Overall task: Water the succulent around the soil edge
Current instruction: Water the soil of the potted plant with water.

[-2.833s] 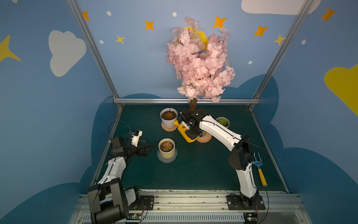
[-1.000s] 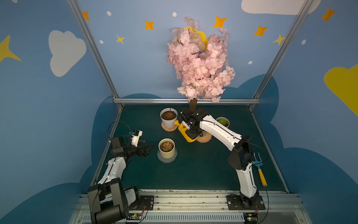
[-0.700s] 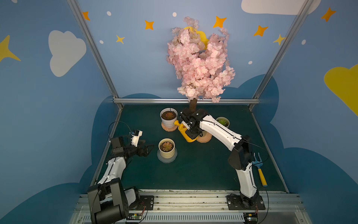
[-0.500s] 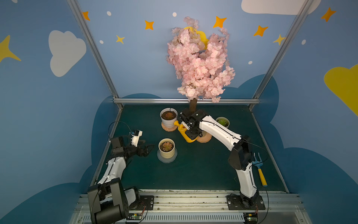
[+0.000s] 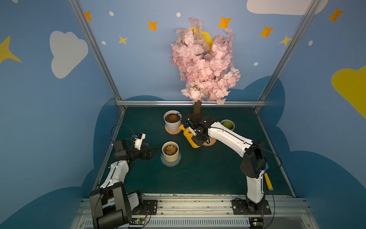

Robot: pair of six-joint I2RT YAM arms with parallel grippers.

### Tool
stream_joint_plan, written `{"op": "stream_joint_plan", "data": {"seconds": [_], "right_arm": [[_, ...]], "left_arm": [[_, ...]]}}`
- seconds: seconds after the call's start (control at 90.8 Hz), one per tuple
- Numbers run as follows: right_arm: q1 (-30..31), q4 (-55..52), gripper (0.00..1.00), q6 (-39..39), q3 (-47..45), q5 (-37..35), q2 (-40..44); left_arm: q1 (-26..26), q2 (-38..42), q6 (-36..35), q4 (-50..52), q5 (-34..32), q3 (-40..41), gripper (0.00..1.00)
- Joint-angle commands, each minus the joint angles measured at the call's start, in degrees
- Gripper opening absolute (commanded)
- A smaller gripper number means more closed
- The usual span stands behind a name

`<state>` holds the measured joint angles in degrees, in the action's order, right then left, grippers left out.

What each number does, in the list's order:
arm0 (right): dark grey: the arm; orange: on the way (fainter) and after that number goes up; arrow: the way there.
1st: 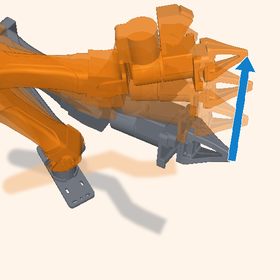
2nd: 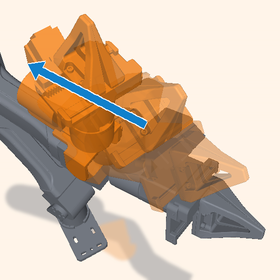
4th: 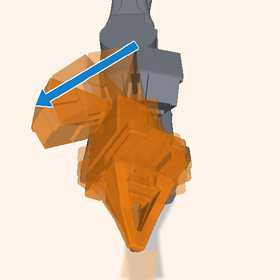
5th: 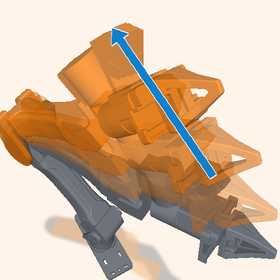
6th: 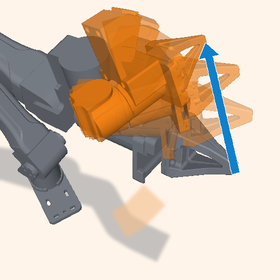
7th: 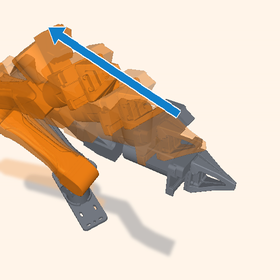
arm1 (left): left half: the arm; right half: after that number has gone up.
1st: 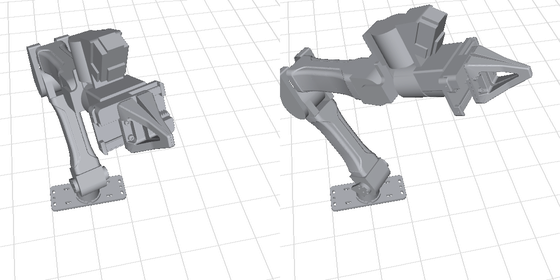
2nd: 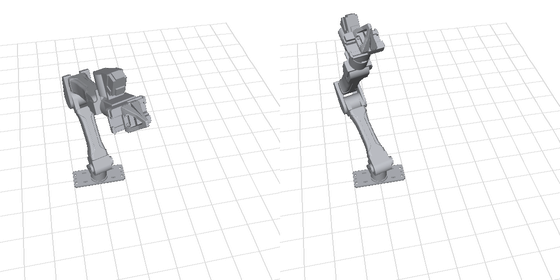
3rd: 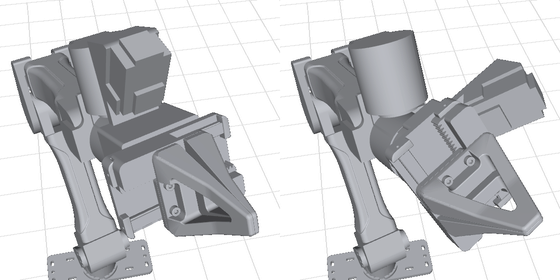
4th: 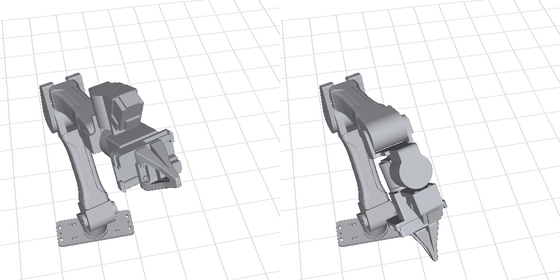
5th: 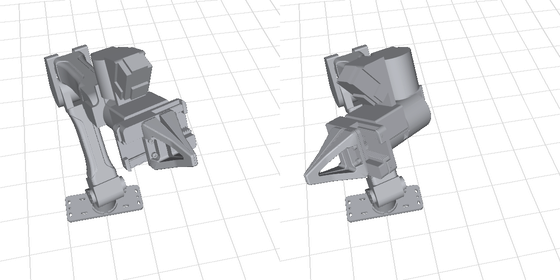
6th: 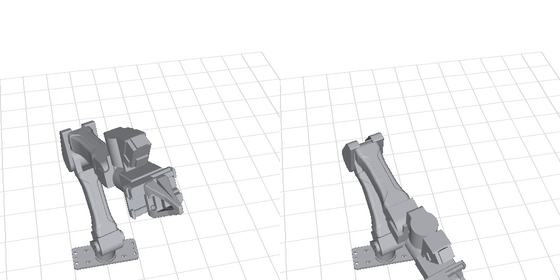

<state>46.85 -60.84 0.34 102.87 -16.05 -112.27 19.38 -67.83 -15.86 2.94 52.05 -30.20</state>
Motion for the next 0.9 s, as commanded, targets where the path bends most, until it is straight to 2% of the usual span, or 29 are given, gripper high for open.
{"op": "stream_joint_plan", "data": {"seconds": [0.0,0.242,0.485,0.771,0.892], "right_arm": [[0.6,7.37,0.0,1.37,-3.93,-0.47,6.61],[1.0,15.65,0.0,3.33,-16.11,-1.92,18.75],[1.78,25.13,0.0,7.4,-34.19,-3.15,34.73],[4.63,30.93,0.0,17.57,-53.87,-6.83,51.42],[7.04,31.39,0.0,22.69,-60.58,-10.51,57.63]], "left_arm": [[-0.13,0.66,-0.03,-0.38,0.57,0.83,1.0],[-0.13,0.95,-0.11,-0.34,0.53,0.93,1.0],[-0.3,1.0,-0.23,-0.3,0.45,1.1,1.0],[-0.52,1.21,-0.3,-0.3,0.16,1.1,1.0],[-0.65,1.26,-0.29,-0.34,0.02,1.1,1.0]]}}
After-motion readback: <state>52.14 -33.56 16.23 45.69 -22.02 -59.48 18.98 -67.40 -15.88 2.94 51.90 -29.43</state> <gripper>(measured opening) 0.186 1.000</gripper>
